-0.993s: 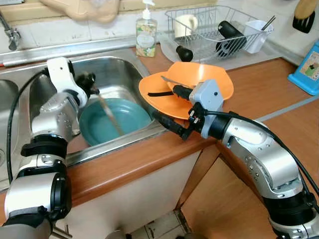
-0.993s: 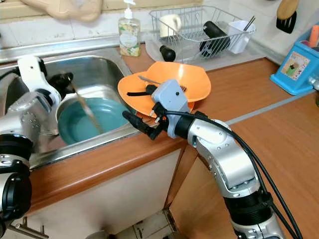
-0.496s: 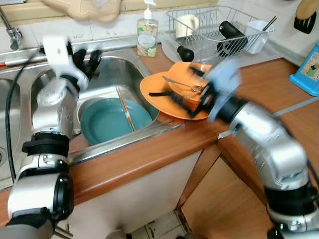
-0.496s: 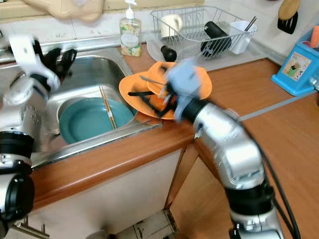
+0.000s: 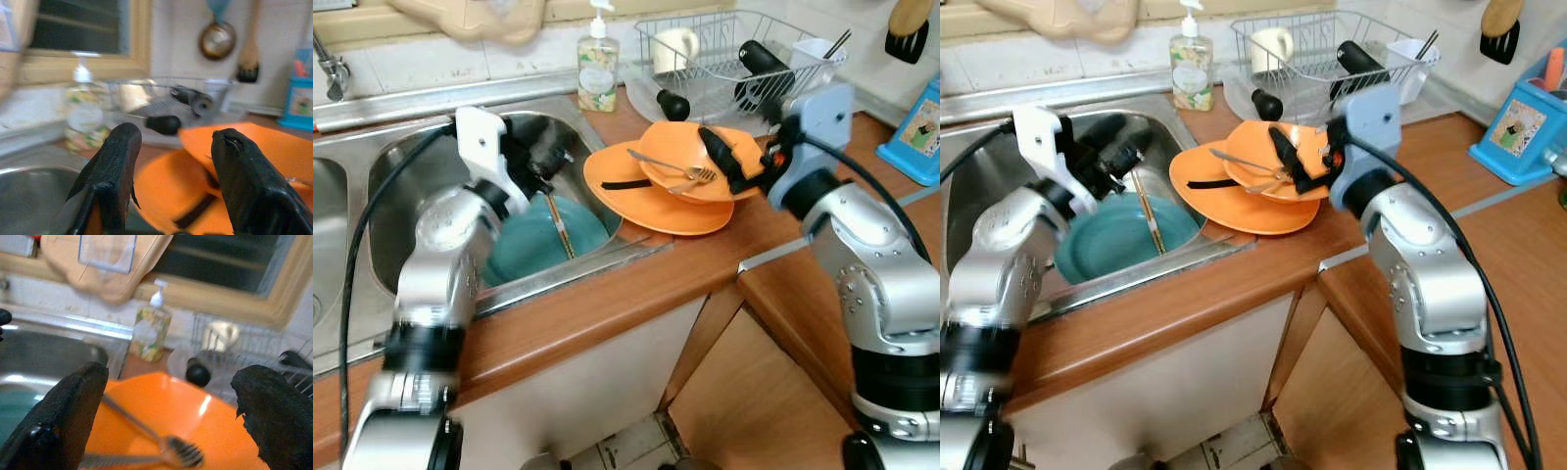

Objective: Kitchen organization

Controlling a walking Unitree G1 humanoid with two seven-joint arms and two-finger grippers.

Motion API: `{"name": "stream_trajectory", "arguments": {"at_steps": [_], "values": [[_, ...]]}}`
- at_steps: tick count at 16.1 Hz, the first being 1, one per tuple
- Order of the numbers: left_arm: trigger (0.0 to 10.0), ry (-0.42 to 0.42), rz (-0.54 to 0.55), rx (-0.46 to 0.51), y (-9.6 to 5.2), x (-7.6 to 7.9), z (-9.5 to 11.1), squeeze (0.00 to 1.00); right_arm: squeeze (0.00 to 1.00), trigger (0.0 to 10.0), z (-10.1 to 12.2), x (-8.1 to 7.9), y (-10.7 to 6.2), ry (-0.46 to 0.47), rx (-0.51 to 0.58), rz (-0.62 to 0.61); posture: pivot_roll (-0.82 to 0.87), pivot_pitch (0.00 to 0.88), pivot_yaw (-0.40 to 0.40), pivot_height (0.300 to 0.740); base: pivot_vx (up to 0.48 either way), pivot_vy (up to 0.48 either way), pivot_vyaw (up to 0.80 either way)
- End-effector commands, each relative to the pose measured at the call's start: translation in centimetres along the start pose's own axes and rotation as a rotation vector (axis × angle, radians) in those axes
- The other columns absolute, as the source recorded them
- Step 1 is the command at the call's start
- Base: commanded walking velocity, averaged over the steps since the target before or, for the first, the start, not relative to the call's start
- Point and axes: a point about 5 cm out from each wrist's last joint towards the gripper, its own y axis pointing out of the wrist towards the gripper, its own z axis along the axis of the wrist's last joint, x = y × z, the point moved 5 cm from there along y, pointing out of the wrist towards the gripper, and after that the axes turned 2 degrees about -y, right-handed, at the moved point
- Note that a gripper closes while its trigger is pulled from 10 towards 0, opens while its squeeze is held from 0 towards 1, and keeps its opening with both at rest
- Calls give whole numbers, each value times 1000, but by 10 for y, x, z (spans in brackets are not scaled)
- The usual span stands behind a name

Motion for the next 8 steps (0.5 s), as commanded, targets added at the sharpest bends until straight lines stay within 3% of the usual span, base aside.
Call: {"name": "stream_trajectory", "arguments": {"at_steps": [1, 5, 8], "values": [[10000, -2, -44, -21, -1, 11, -3, 0, 0, 10000, -1, -17, -2, -12, -16, 93, -193, 0, -26, 740, 0, 0, 0], [10000, 18, -184, -141, -18, 42, -23, 0, 0, 10000, -15, -48, 1, -24, -73, 194, -185, 0, -37, 740, 0, 0, 0], [10000, 31, -291, -221, -30, 62, -37, 0, 0, 10000, -30, -47, 12, -63, -135, 111, -179, 0, -43, 740, 0, 0, 0]]}}
